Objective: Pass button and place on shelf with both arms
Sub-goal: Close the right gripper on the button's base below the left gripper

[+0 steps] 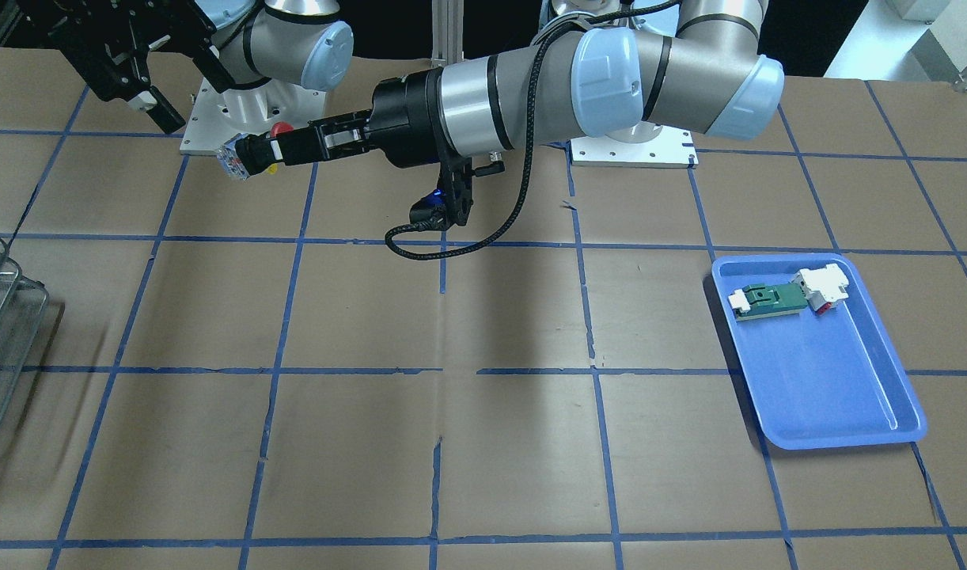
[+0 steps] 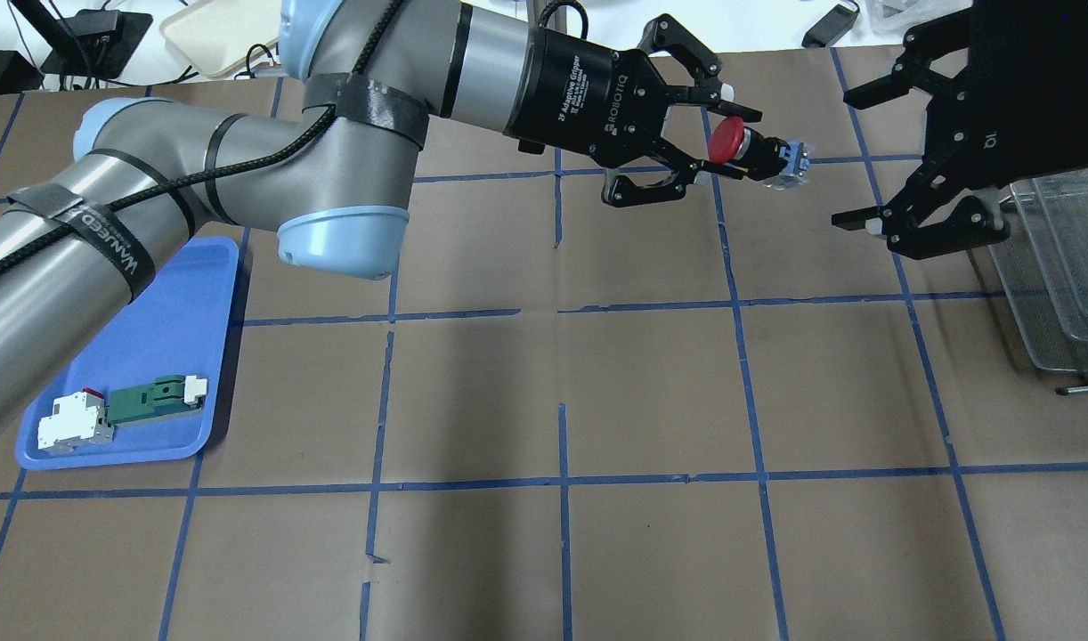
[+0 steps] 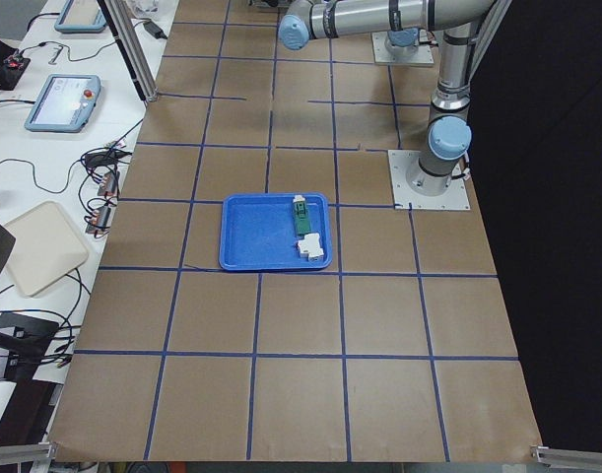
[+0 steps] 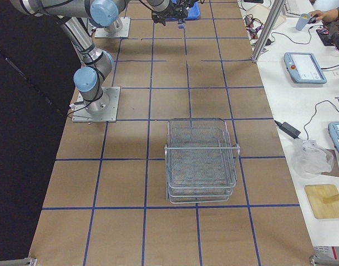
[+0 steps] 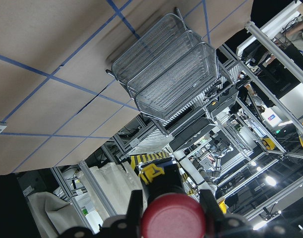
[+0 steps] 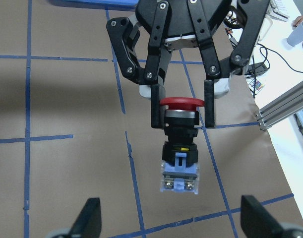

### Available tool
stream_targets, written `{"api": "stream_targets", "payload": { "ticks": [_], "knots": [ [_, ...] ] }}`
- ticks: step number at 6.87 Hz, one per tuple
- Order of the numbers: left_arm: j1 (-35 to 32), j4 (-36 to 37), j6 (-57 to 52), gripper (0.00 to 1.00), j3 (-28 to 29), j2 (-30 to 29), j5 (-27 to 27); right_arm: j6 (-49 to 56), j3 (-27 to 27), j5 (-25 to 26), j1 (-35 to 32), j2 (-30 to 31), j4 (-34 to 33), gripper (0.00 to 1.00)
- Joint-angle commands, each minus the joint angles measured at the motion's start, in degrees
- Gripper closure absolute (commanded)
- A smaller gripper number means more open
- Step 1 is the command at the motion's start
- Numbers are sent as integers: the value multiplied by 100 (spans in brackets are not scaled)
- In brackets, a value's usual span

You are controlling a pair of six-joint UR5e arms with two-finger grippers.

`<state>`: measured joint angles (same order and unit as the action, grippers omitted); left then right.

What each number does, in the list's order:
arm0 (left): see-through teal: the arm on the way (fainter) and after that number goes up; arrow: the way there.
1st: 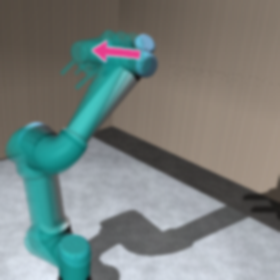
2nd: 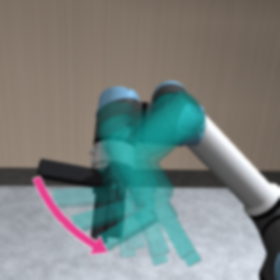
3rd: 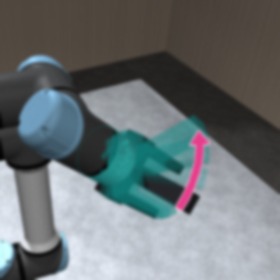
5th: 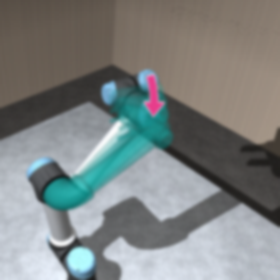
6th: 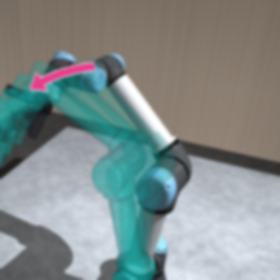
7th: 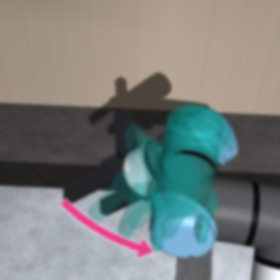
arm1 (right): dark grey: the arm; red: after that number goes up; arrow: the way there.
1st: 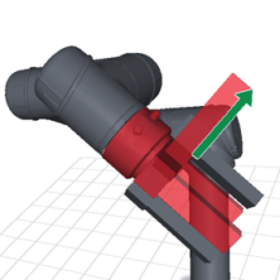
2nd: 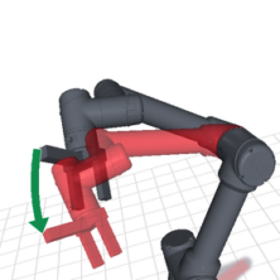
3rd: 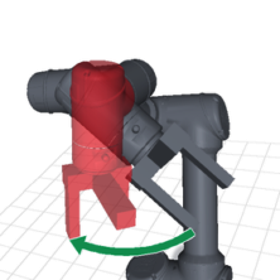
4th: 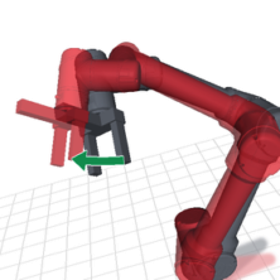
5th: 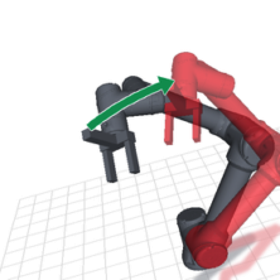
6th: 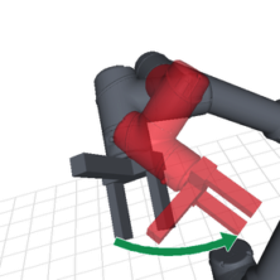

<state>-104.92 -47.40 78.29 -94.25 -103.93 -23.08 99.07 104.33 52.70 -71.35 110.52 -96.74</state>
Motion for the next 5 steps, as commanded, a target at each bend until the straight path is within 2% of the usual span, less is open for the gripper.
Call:
{"api": "stream_targets", "payload": {
  "ticks": [1, 2, 5],
  "knots": [
    [-2, 3, -7, 100, 3, 4, 5, -202, 52, -31, -19, -135, -116, 0],
    [-11, 12, -7, 100, 3, 4, 5, -283, 52, -136, -62, -250, -482, 0],
    [-2, 82, 2, 100, 3, -22, -3, -556, 61, -128, -300, -286, -521, 0]
  ]
}}
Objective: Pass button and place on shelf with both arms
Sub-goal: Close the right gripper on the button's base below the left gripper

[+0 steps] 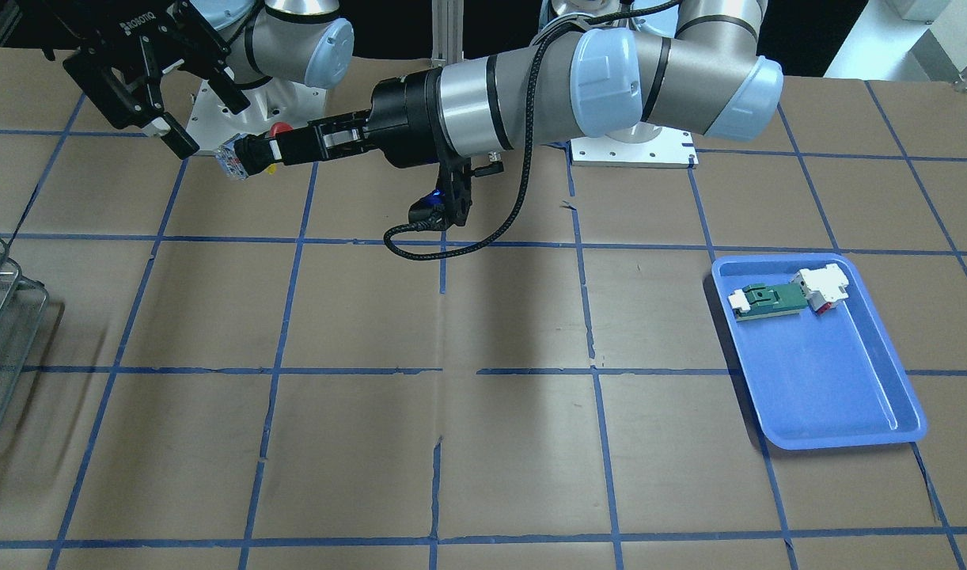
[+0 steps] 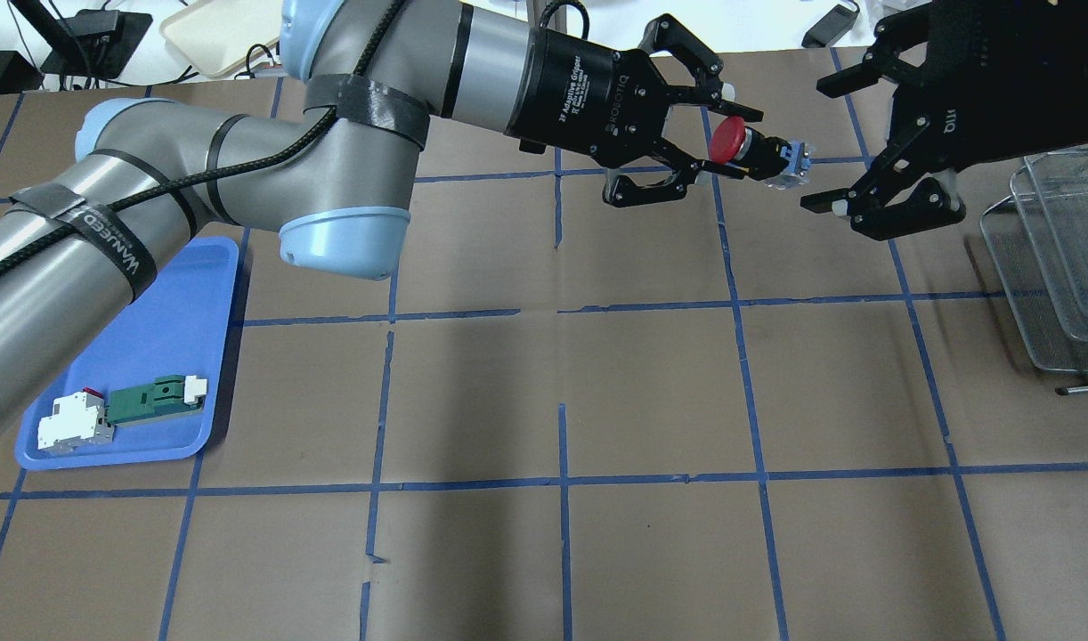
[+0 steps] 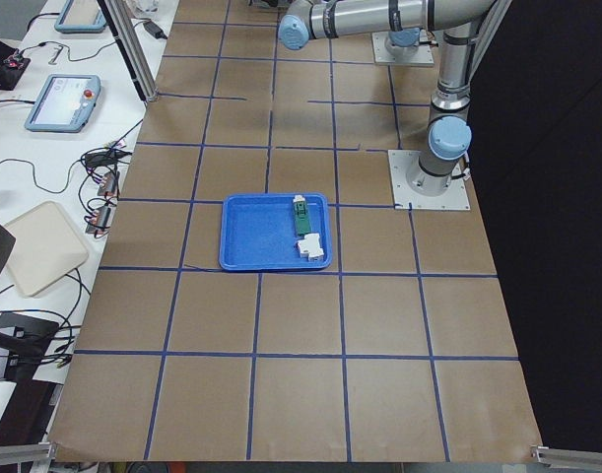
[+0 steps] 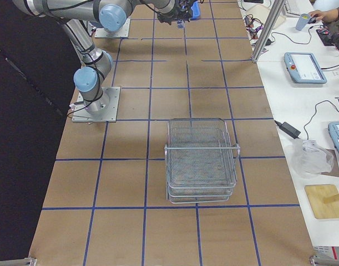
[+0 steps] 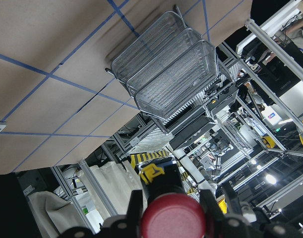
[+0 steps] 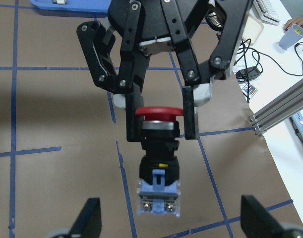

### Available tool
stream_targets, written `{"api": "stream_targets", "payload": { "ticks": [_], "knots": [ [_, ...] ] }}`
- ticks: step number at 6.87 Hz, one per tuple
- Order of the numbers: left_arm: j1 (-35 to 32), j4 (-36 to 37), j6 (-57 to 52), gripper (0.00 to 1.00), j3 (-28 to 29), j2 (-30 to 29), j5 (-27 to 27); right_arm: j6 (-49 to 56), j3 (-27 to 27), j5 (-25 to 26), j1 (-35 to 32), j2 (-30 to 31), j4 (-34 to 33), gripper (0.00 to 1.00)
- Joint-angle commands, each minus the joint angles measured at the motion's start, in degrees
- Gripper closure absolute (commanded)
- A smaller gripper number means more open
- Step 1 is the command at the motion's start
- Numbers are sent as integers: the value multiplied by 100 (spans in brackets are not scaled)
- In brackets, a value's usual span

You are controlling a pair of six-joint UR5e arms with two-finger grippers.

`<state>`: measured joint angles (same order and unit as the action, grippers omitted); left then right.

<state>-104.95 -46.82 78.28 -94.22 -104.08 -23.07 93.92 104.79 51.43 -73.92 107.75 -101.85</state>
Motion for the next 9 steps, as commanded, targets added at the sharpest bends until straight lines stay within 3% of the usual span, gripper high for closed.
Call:
{"api": "stream_targets", "payload": {
  "ticks": [1, 6, 9],
  "knots": [
    [1, 15, 3, 100, 0, -33, -5, -40, 24, -10, -61, -8, -2, 0],
    [1, 23, 108, 100, -9, 169, 13, -31, 156, -19, -87, -52, -28, 0],
    [-7, 23, 108, 100, 0, 178, 13, -102, 104, -10, -299, -44, -98, 9]
  ]
}}
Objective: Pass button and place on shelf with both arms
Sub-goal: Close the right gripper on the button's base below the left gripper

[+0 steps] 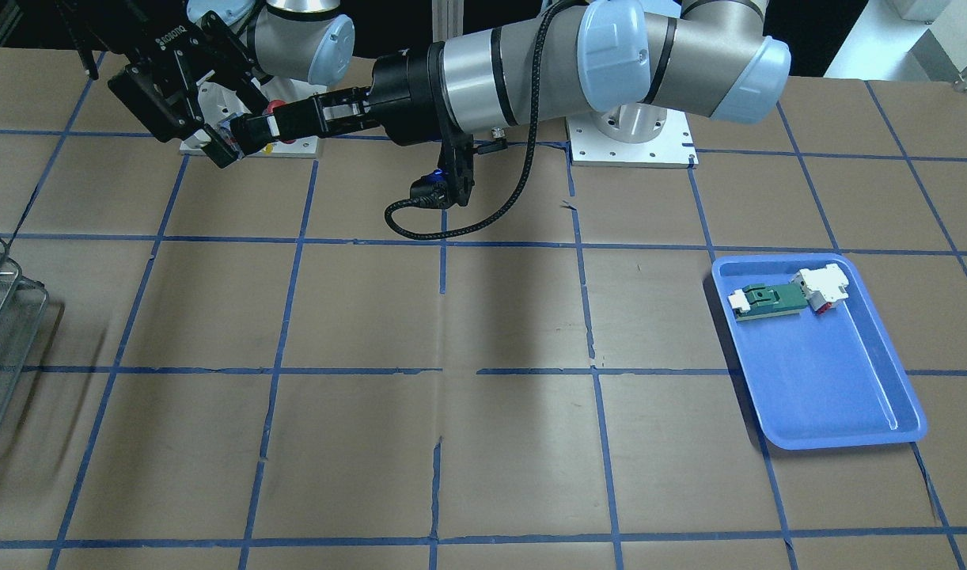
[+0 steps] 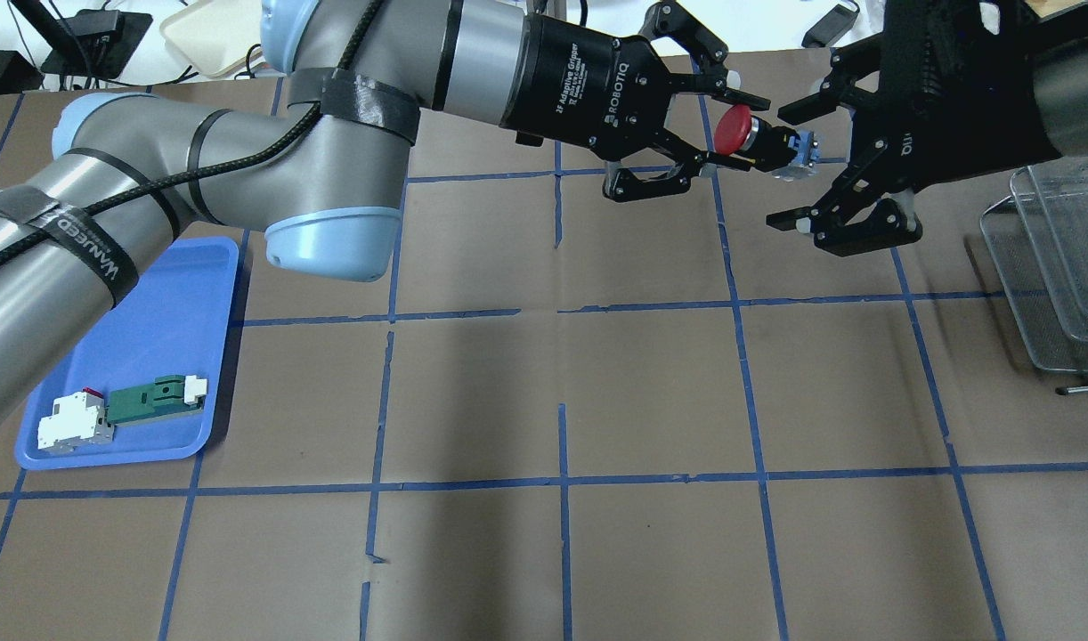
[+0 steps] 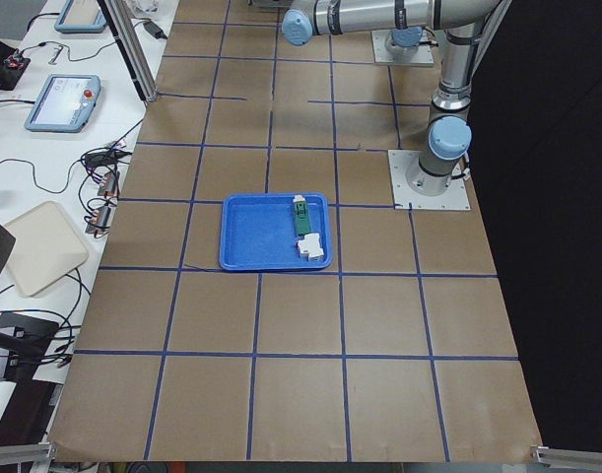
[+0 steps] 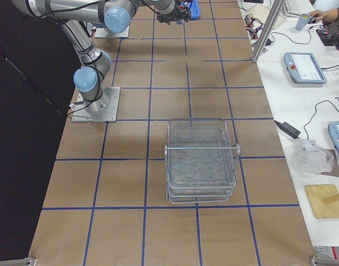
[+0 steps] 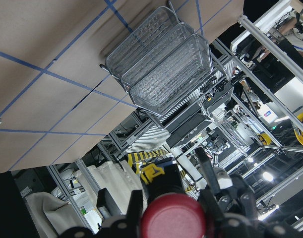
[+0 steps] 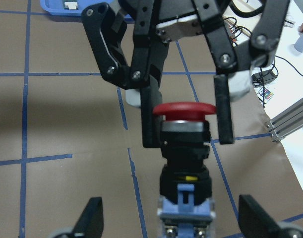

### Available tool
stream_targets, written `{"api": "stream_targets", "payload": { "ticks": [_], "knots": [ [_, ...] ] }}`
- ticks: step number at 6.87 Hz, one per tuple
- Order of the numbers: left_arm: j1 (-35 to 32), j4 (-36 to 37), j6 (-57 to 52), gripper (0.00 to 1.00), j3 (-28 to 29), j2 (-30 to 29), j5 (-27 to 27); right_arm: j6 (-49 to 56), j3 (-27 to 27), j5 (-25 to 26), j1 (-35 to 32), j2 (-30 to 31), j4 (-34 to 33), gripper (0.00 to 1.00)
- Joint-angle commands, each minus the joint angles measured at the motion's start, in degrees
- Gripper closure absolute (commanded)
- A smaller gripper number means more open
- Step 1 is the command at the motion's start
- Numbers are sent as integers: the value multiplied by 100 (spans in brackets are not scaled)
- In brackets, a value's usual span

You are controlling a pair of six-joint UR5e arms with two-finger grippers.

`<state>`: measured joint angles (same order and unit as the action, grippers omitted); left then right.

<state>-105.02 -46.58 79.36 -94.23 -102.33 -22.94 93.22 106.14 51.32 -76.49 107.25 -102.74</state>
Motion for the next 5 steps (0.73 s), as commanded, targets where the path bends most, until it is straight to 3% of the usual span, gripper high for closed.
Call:
{"api": "stream_targets", "payload": {
  "ticks": [1, 2, 3, 5],
  "knots": [
    [-1, 0, 0, 100, 1, 3, 0, 20, -40, 18, -41, 15, -18, 50],
    [-1, 0, 9, 100, 9, 11, 0, 99, -58, 44, -41, 15, -88, 89],
    [-1, 0, 9, 100, -8, 64, 9, 143, -67, 79, -41, 59, -106, 100],
    [-1, 0, 9, 100, 1, 90, 9, 327, -67, 62, -41, 68, -124, 100]
  ]
}}
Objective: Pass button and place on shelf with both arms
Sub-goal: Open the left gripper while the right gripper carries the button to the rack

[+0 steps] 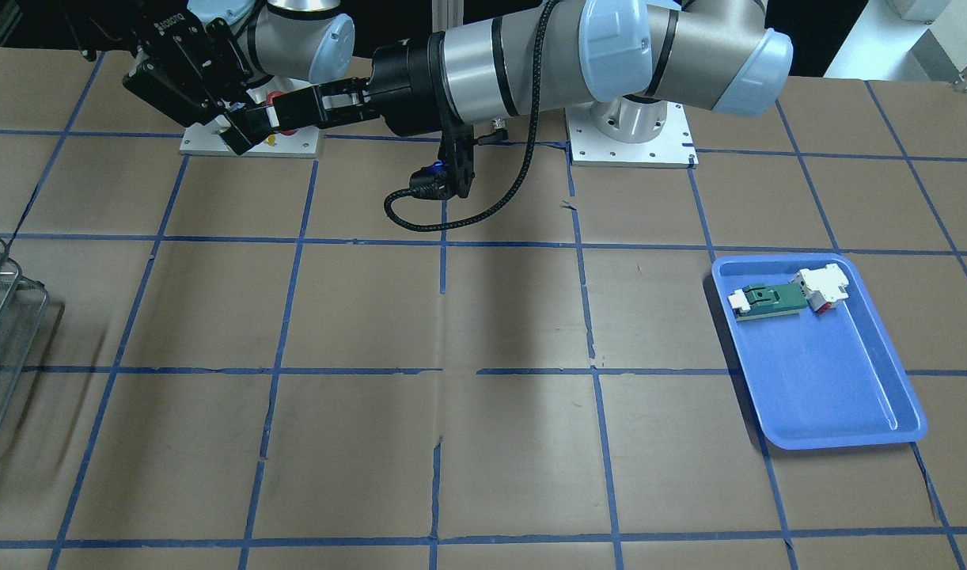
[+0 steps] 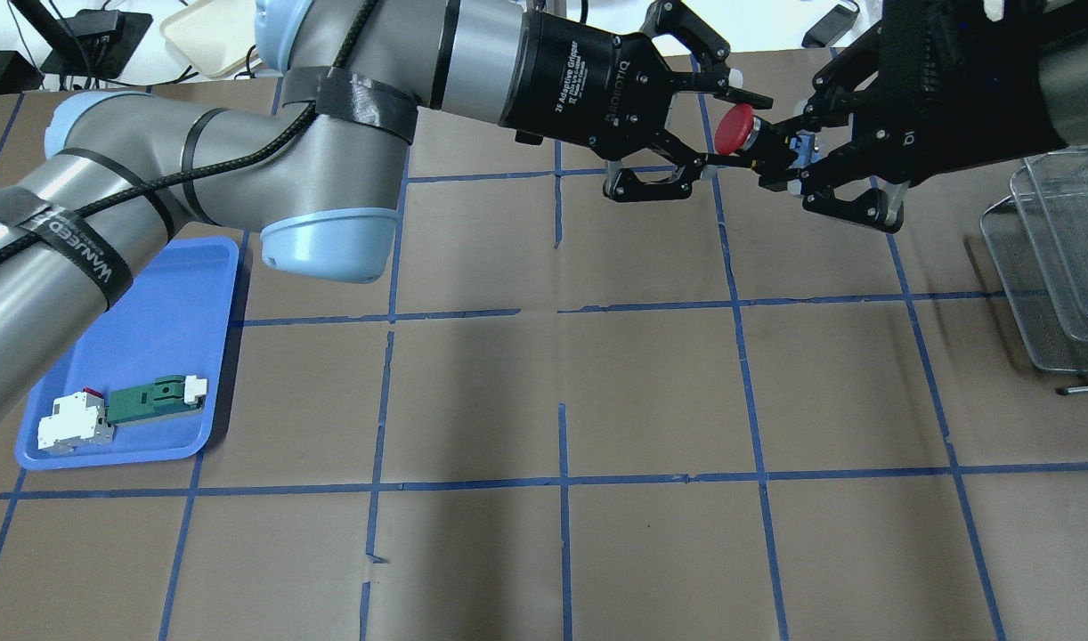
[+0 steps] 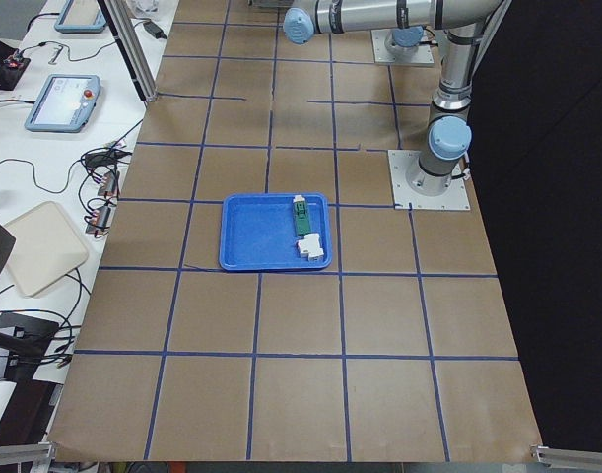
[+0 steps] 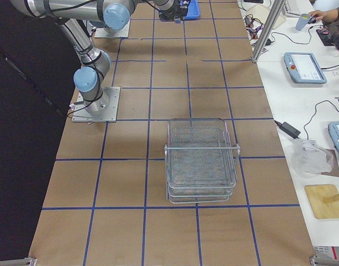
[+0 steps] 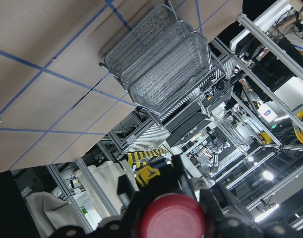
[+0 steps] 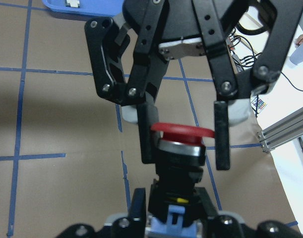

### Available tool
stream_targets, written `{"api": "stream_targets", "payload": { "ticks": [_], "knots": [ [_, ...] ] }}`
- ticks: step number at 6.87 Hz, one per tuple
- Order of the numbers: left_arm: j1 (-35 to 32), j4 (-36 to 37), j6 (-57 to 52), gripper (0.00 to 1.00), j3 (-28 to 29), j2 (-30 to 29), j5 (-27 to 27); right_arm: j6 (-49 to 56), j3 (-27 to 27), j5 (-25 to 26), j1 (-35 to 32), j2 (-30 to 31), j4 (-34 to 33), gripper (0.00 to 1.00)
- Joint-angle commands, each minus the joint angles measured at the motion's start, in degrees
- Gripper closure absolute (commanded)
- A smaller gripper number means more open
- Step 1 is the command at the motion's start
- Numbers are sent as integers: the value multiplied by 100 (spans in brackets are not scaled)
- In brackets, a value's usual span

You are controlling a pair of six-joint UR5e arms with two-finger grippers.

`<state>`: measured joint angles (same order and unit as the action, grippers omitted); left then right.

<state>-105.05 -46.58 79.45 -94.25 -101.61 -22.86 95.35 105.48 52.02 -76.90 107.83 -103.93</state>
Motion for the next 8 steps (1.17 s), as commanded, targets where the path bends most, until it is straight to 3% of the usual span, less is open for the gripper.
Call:
{"api": "stream_targets", "payload": {
  "ticks": [1, 2, 5, 6, 7, 8],
  "knots": [
    [2, 0, -8, 48, -15, 1, -7, 124, -1, -8, 0, -8, -66, 100],
    [2, 0, -8, 0, -6, 0, 10, 132, -1, -17, 0, -8, -75, 100],
    [11, 0, 9, 0, 29, 27, 63, 185, -10, 18, 35, -60, -75, 100],
    [89, -43, 9, 0, 38, 123, -59, 368, 16, 279, 113, -95, -40, 100],
    [220, -87, 0, 0, 55, 211, -260, 413, 16, 856, 367, -174, -31, 100],
    [326, -105, 0, 0, 47, 246, -445, 527, -1, 888, 769, -401, -31, 100]
  ]
}}
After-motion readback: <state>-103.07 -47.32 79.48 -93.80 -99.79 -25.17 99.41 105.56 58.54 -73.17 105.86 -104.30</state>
